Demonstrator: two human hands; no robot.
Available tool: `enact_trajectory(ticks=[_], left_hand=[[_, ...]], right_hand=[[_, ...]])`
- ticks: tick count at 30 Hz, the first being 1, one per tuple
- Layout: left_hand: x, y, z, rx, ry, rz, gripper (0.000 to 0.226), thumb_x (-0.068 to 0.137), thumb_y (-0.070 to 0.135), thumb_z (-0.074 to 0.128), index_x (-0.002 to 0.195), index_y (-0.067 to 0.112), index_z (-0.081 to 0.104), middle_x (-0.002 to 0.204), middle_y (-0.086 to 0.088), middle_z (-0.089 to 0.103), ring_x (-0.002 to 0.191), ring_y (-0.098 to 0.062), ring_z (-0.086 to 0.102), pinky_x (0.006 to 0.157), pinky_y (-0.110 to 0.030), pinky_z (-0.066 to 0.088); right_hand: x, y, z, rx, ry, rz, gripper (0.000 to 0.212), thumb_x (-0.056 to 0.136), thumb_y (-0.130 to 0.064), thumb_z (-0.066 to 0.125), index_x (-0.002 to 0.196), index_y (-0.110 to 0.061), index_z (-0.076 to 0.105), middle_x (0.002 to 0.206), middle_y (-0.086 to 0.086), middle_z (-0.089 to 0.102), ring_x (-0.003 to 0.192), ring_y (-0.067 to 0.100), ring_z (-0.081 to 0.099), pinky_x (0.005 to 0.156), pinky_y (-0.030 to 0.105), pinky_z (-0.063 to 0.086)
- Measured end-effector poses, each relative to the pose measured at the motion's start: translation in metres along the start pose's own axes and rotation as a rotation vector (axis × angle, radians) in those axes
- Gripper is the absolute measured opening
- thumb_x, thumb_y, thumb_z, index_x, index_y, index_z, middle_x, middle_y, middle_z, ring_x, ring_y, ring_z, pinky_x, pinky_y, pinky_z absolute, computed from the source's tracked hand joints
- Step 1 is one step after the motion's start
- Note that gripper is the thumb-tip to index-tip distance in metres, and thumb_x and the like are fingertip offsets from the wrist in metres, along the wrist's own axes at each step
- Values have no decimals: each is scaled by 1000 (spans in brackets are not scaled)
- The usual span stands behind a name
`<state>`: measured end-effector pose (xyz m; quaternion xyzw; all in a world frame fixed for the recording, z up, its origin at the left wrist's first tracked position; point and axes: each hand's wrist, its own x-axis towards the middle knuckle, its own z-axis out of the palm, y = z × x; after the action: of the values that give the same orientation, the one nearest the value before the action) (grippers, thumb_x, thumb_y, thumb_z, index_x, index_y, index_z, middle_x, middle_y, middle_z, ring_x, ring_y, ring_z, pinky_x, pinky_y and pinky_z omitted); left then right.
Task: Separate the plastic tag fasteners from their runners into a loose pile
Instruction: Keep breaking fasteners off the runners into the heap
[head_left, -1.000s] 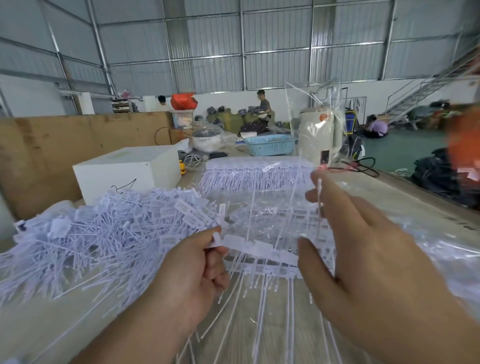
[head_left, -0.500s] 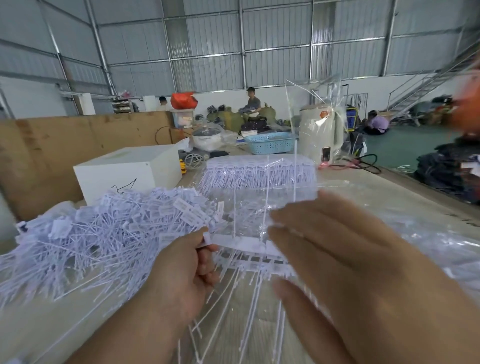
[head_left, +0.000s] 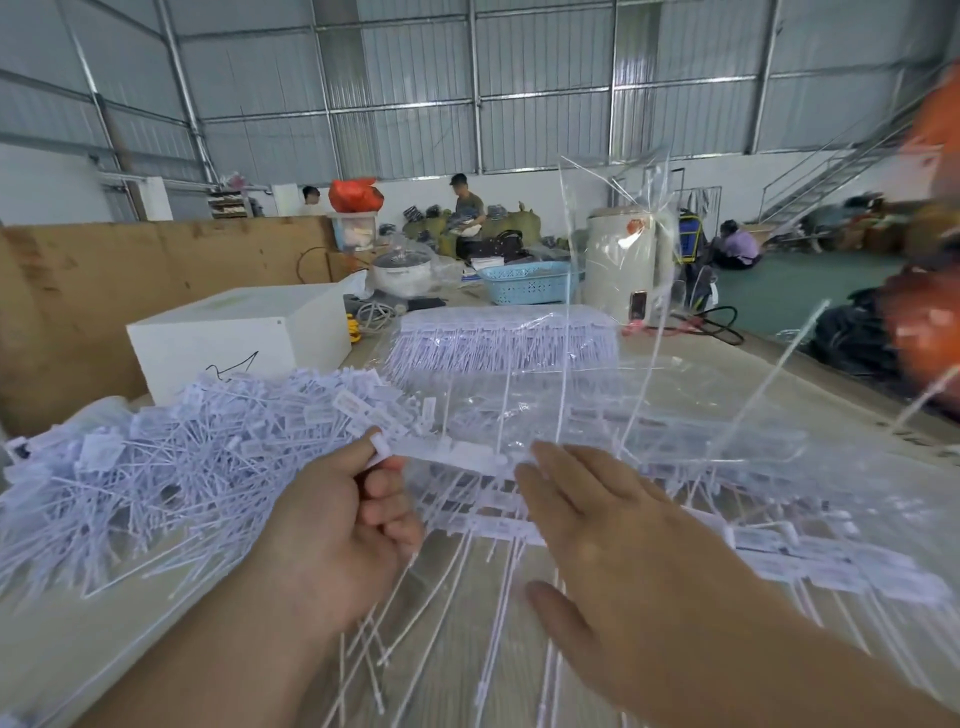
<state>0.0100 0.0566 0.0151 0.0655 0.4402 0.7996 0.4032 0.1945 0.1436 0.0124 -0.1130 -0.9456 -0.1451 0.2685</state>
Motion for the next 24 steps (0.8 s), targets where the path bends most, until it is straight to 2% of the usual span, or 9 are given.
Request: enact_trajectory(ticks=[2,3,5,7,13,17,19,21,24], left_hand=[[-1,0,0,-31,-43,4,36,94,25,54,60,12,53,44,8,33,30,-6,25,33,-16,27],[-1,1,0,-38,-55,7,36,94,25,54,61,12,54,44,7,33,30,-6,25,33,-16,27],[-3,2,0,-45,-78,21,38,96,26,53,60,11,56,44,7,34,30,-6,25,34,-17,26],[-5,3,1,-57,-111,42,44,95,27,53,55,10,59,44,7,33,31,-5,26,34,-19,26],[-15,14,2,-108,-168,141,46,94,29,53,51,13,56,42,6,31,32,-6,25,36,-19,28],[-14,18,-1,-49,-165,224,50,95,29,53,46,16,55,40,4,30,33,-8,24,37,-20,28],[-13,22,-3,115,-148,359,49,94,30,54,46,20,56,41,4,32,35,-9,25,41,-23,31],[-13,26,-8,442,-67,636,47,94,37,55,51,19,57,44,3,36,40,-11,30,51,-28,31],[-17,24,-16,686,-24,894,44,78,62,54,64,20,61,50,2,50,46,-12,42,55,-31,35]], right_hand=[[4,7,12,5,-130,23,75,97,-40,42,154,-12,2,162,8,1,148,28,3,118,40,-3],[4,10,21,3,-123,67,77,94,-37,49,154,-12,7,161,10,8,147,31,9,118,41,-2],[8,8,18,-33,-141,177,80,74,-30,74,144,-10,41,145,10,46,131,34,45,115,48,21],[14,10,22,-32,-44,207,79,53,-19,87,128,-12,61,128,5,62,113,33,61,104,58,39],[15,25,29,-15,406,259,68,59,10,73,123,-4,58,137,25,47,119,45,50,104,66,34],[13,28,24,-11,504,201,46,65,12,69,109,-2,67,124,22,59,116,43,52,104,66,34],[11,29,20,22,521,169,32,72,5,64,102,-4,69,117,16,63,117,39,55,106,65,32],[10,32,14,57,553,146,26,79,-3,56,100,-6,70,111,10,66,117,35,57,109,63,29],[10,36,9,52,589,135,26,86,-5,53,104,-5,72,109,9,68,114,33,59,108,63,29]])
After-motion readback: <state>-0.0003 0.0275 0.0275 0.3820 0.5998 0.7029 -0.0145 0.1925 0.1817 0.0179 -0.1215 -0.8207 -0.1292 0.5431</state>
